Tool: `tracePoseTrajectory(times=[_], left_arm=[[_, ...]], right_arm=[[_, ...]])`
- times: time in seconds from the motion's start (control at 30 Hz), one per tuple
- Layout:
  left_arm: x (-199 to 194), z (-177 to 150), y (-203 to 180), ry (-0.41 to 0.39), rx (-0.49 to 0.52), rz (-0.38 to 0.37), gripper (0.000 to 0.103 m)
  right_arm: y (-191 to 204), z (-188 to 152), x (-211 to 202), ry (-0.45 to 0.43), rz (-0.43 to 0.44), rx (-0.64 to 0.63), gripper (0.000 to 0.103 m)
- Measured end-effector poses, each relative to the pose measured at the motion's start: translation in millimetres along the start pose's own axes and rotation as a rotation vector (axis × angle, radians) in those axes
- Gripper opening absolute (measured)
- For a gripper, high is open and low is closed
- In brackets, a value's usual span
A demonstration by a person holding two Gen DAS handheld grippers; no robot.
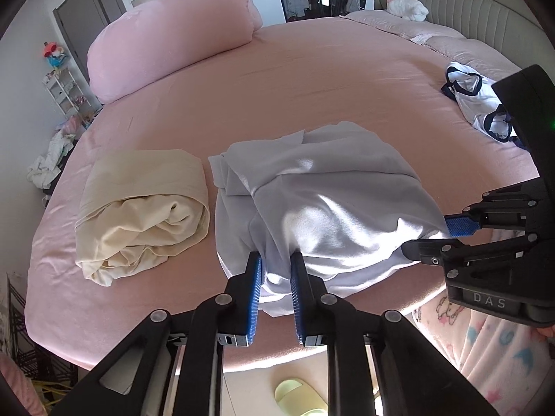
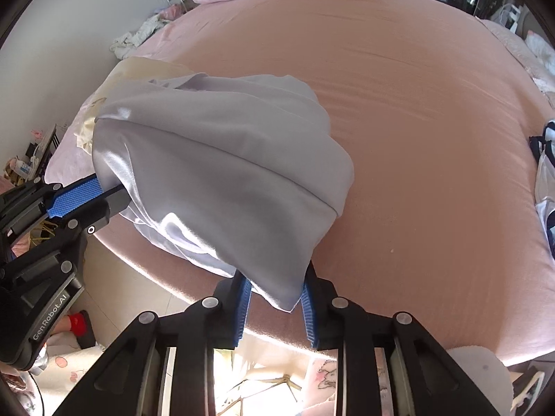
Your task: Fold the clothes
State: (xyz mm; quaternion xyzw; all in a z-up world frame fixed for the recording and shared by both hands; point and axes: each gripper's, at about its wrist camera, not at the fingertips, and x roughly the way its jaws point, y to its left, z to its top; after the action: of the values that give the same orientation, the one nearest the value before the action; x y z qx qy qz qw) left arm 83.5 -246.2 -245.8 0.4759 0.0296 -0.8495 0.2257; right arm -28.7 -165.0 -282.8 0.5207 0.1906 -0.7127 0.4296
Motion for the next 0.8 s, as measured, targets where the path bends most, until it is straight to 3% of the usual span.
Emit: tracePoseTrajectory(times=[0.2, 0.23, 0.27, 0.33, 0.37, 0.43, 0.5, 0.63, 0.73, 0.8], left_arm=[[5, 4, 46, 0.050, -0.229, -0.027, 0.014], [5, 3, 52, 0.055, -0.248, -0.006, 0.014], [3, 1, 57, 0.059, -0.246, 0.048, 0.008], [1, -3, 71, 0.074, -0.256, 0.100, 0.008], [-1, -5, 80, 0.082, -0.286, 0.083, 0.008], [-5, -11, 100, 0.099, -0.412, -0.050, 0.008], [-4, -13, 107, 0.139, -0.464, -0.143, 0.008], [-5, -7, 105, 0.165, -0.522, -0.219, 0.010], [-3, 0, 98, 0.183, -0.555, -0.285, 0.024], [-5, 4, 92, 0.180, -0.551, -0.307, 0.049]], right_arm=[[-19, 1, -2, 0.000, 0.007, 0.050, 0.024], [-21, 1, -2, 0.001, 0.011, 0.054, 0.024], [-22, 1, -3, 0.004, 0.012, 0.052, 0.024], [-27, 1, -3, 0.011, -0.044, 0.057, 0.024], [-32, 1, -1, 0.024, -0.045, 0.077, 0.024], [-46, 0, -2, 0.038, 0.040, 0.135, 0.024], [-54, -1, -5, 0.031, 0.110, 0.156, 0.024], [-58, -1, -10, 0.045, 0.153, 0.133, 0.029], [-51, -9, -17, 0.058, 0.203, 0.133, 0.053], [-53, -9, -25, 0.037, 0.203, 0.133, 0.060]])
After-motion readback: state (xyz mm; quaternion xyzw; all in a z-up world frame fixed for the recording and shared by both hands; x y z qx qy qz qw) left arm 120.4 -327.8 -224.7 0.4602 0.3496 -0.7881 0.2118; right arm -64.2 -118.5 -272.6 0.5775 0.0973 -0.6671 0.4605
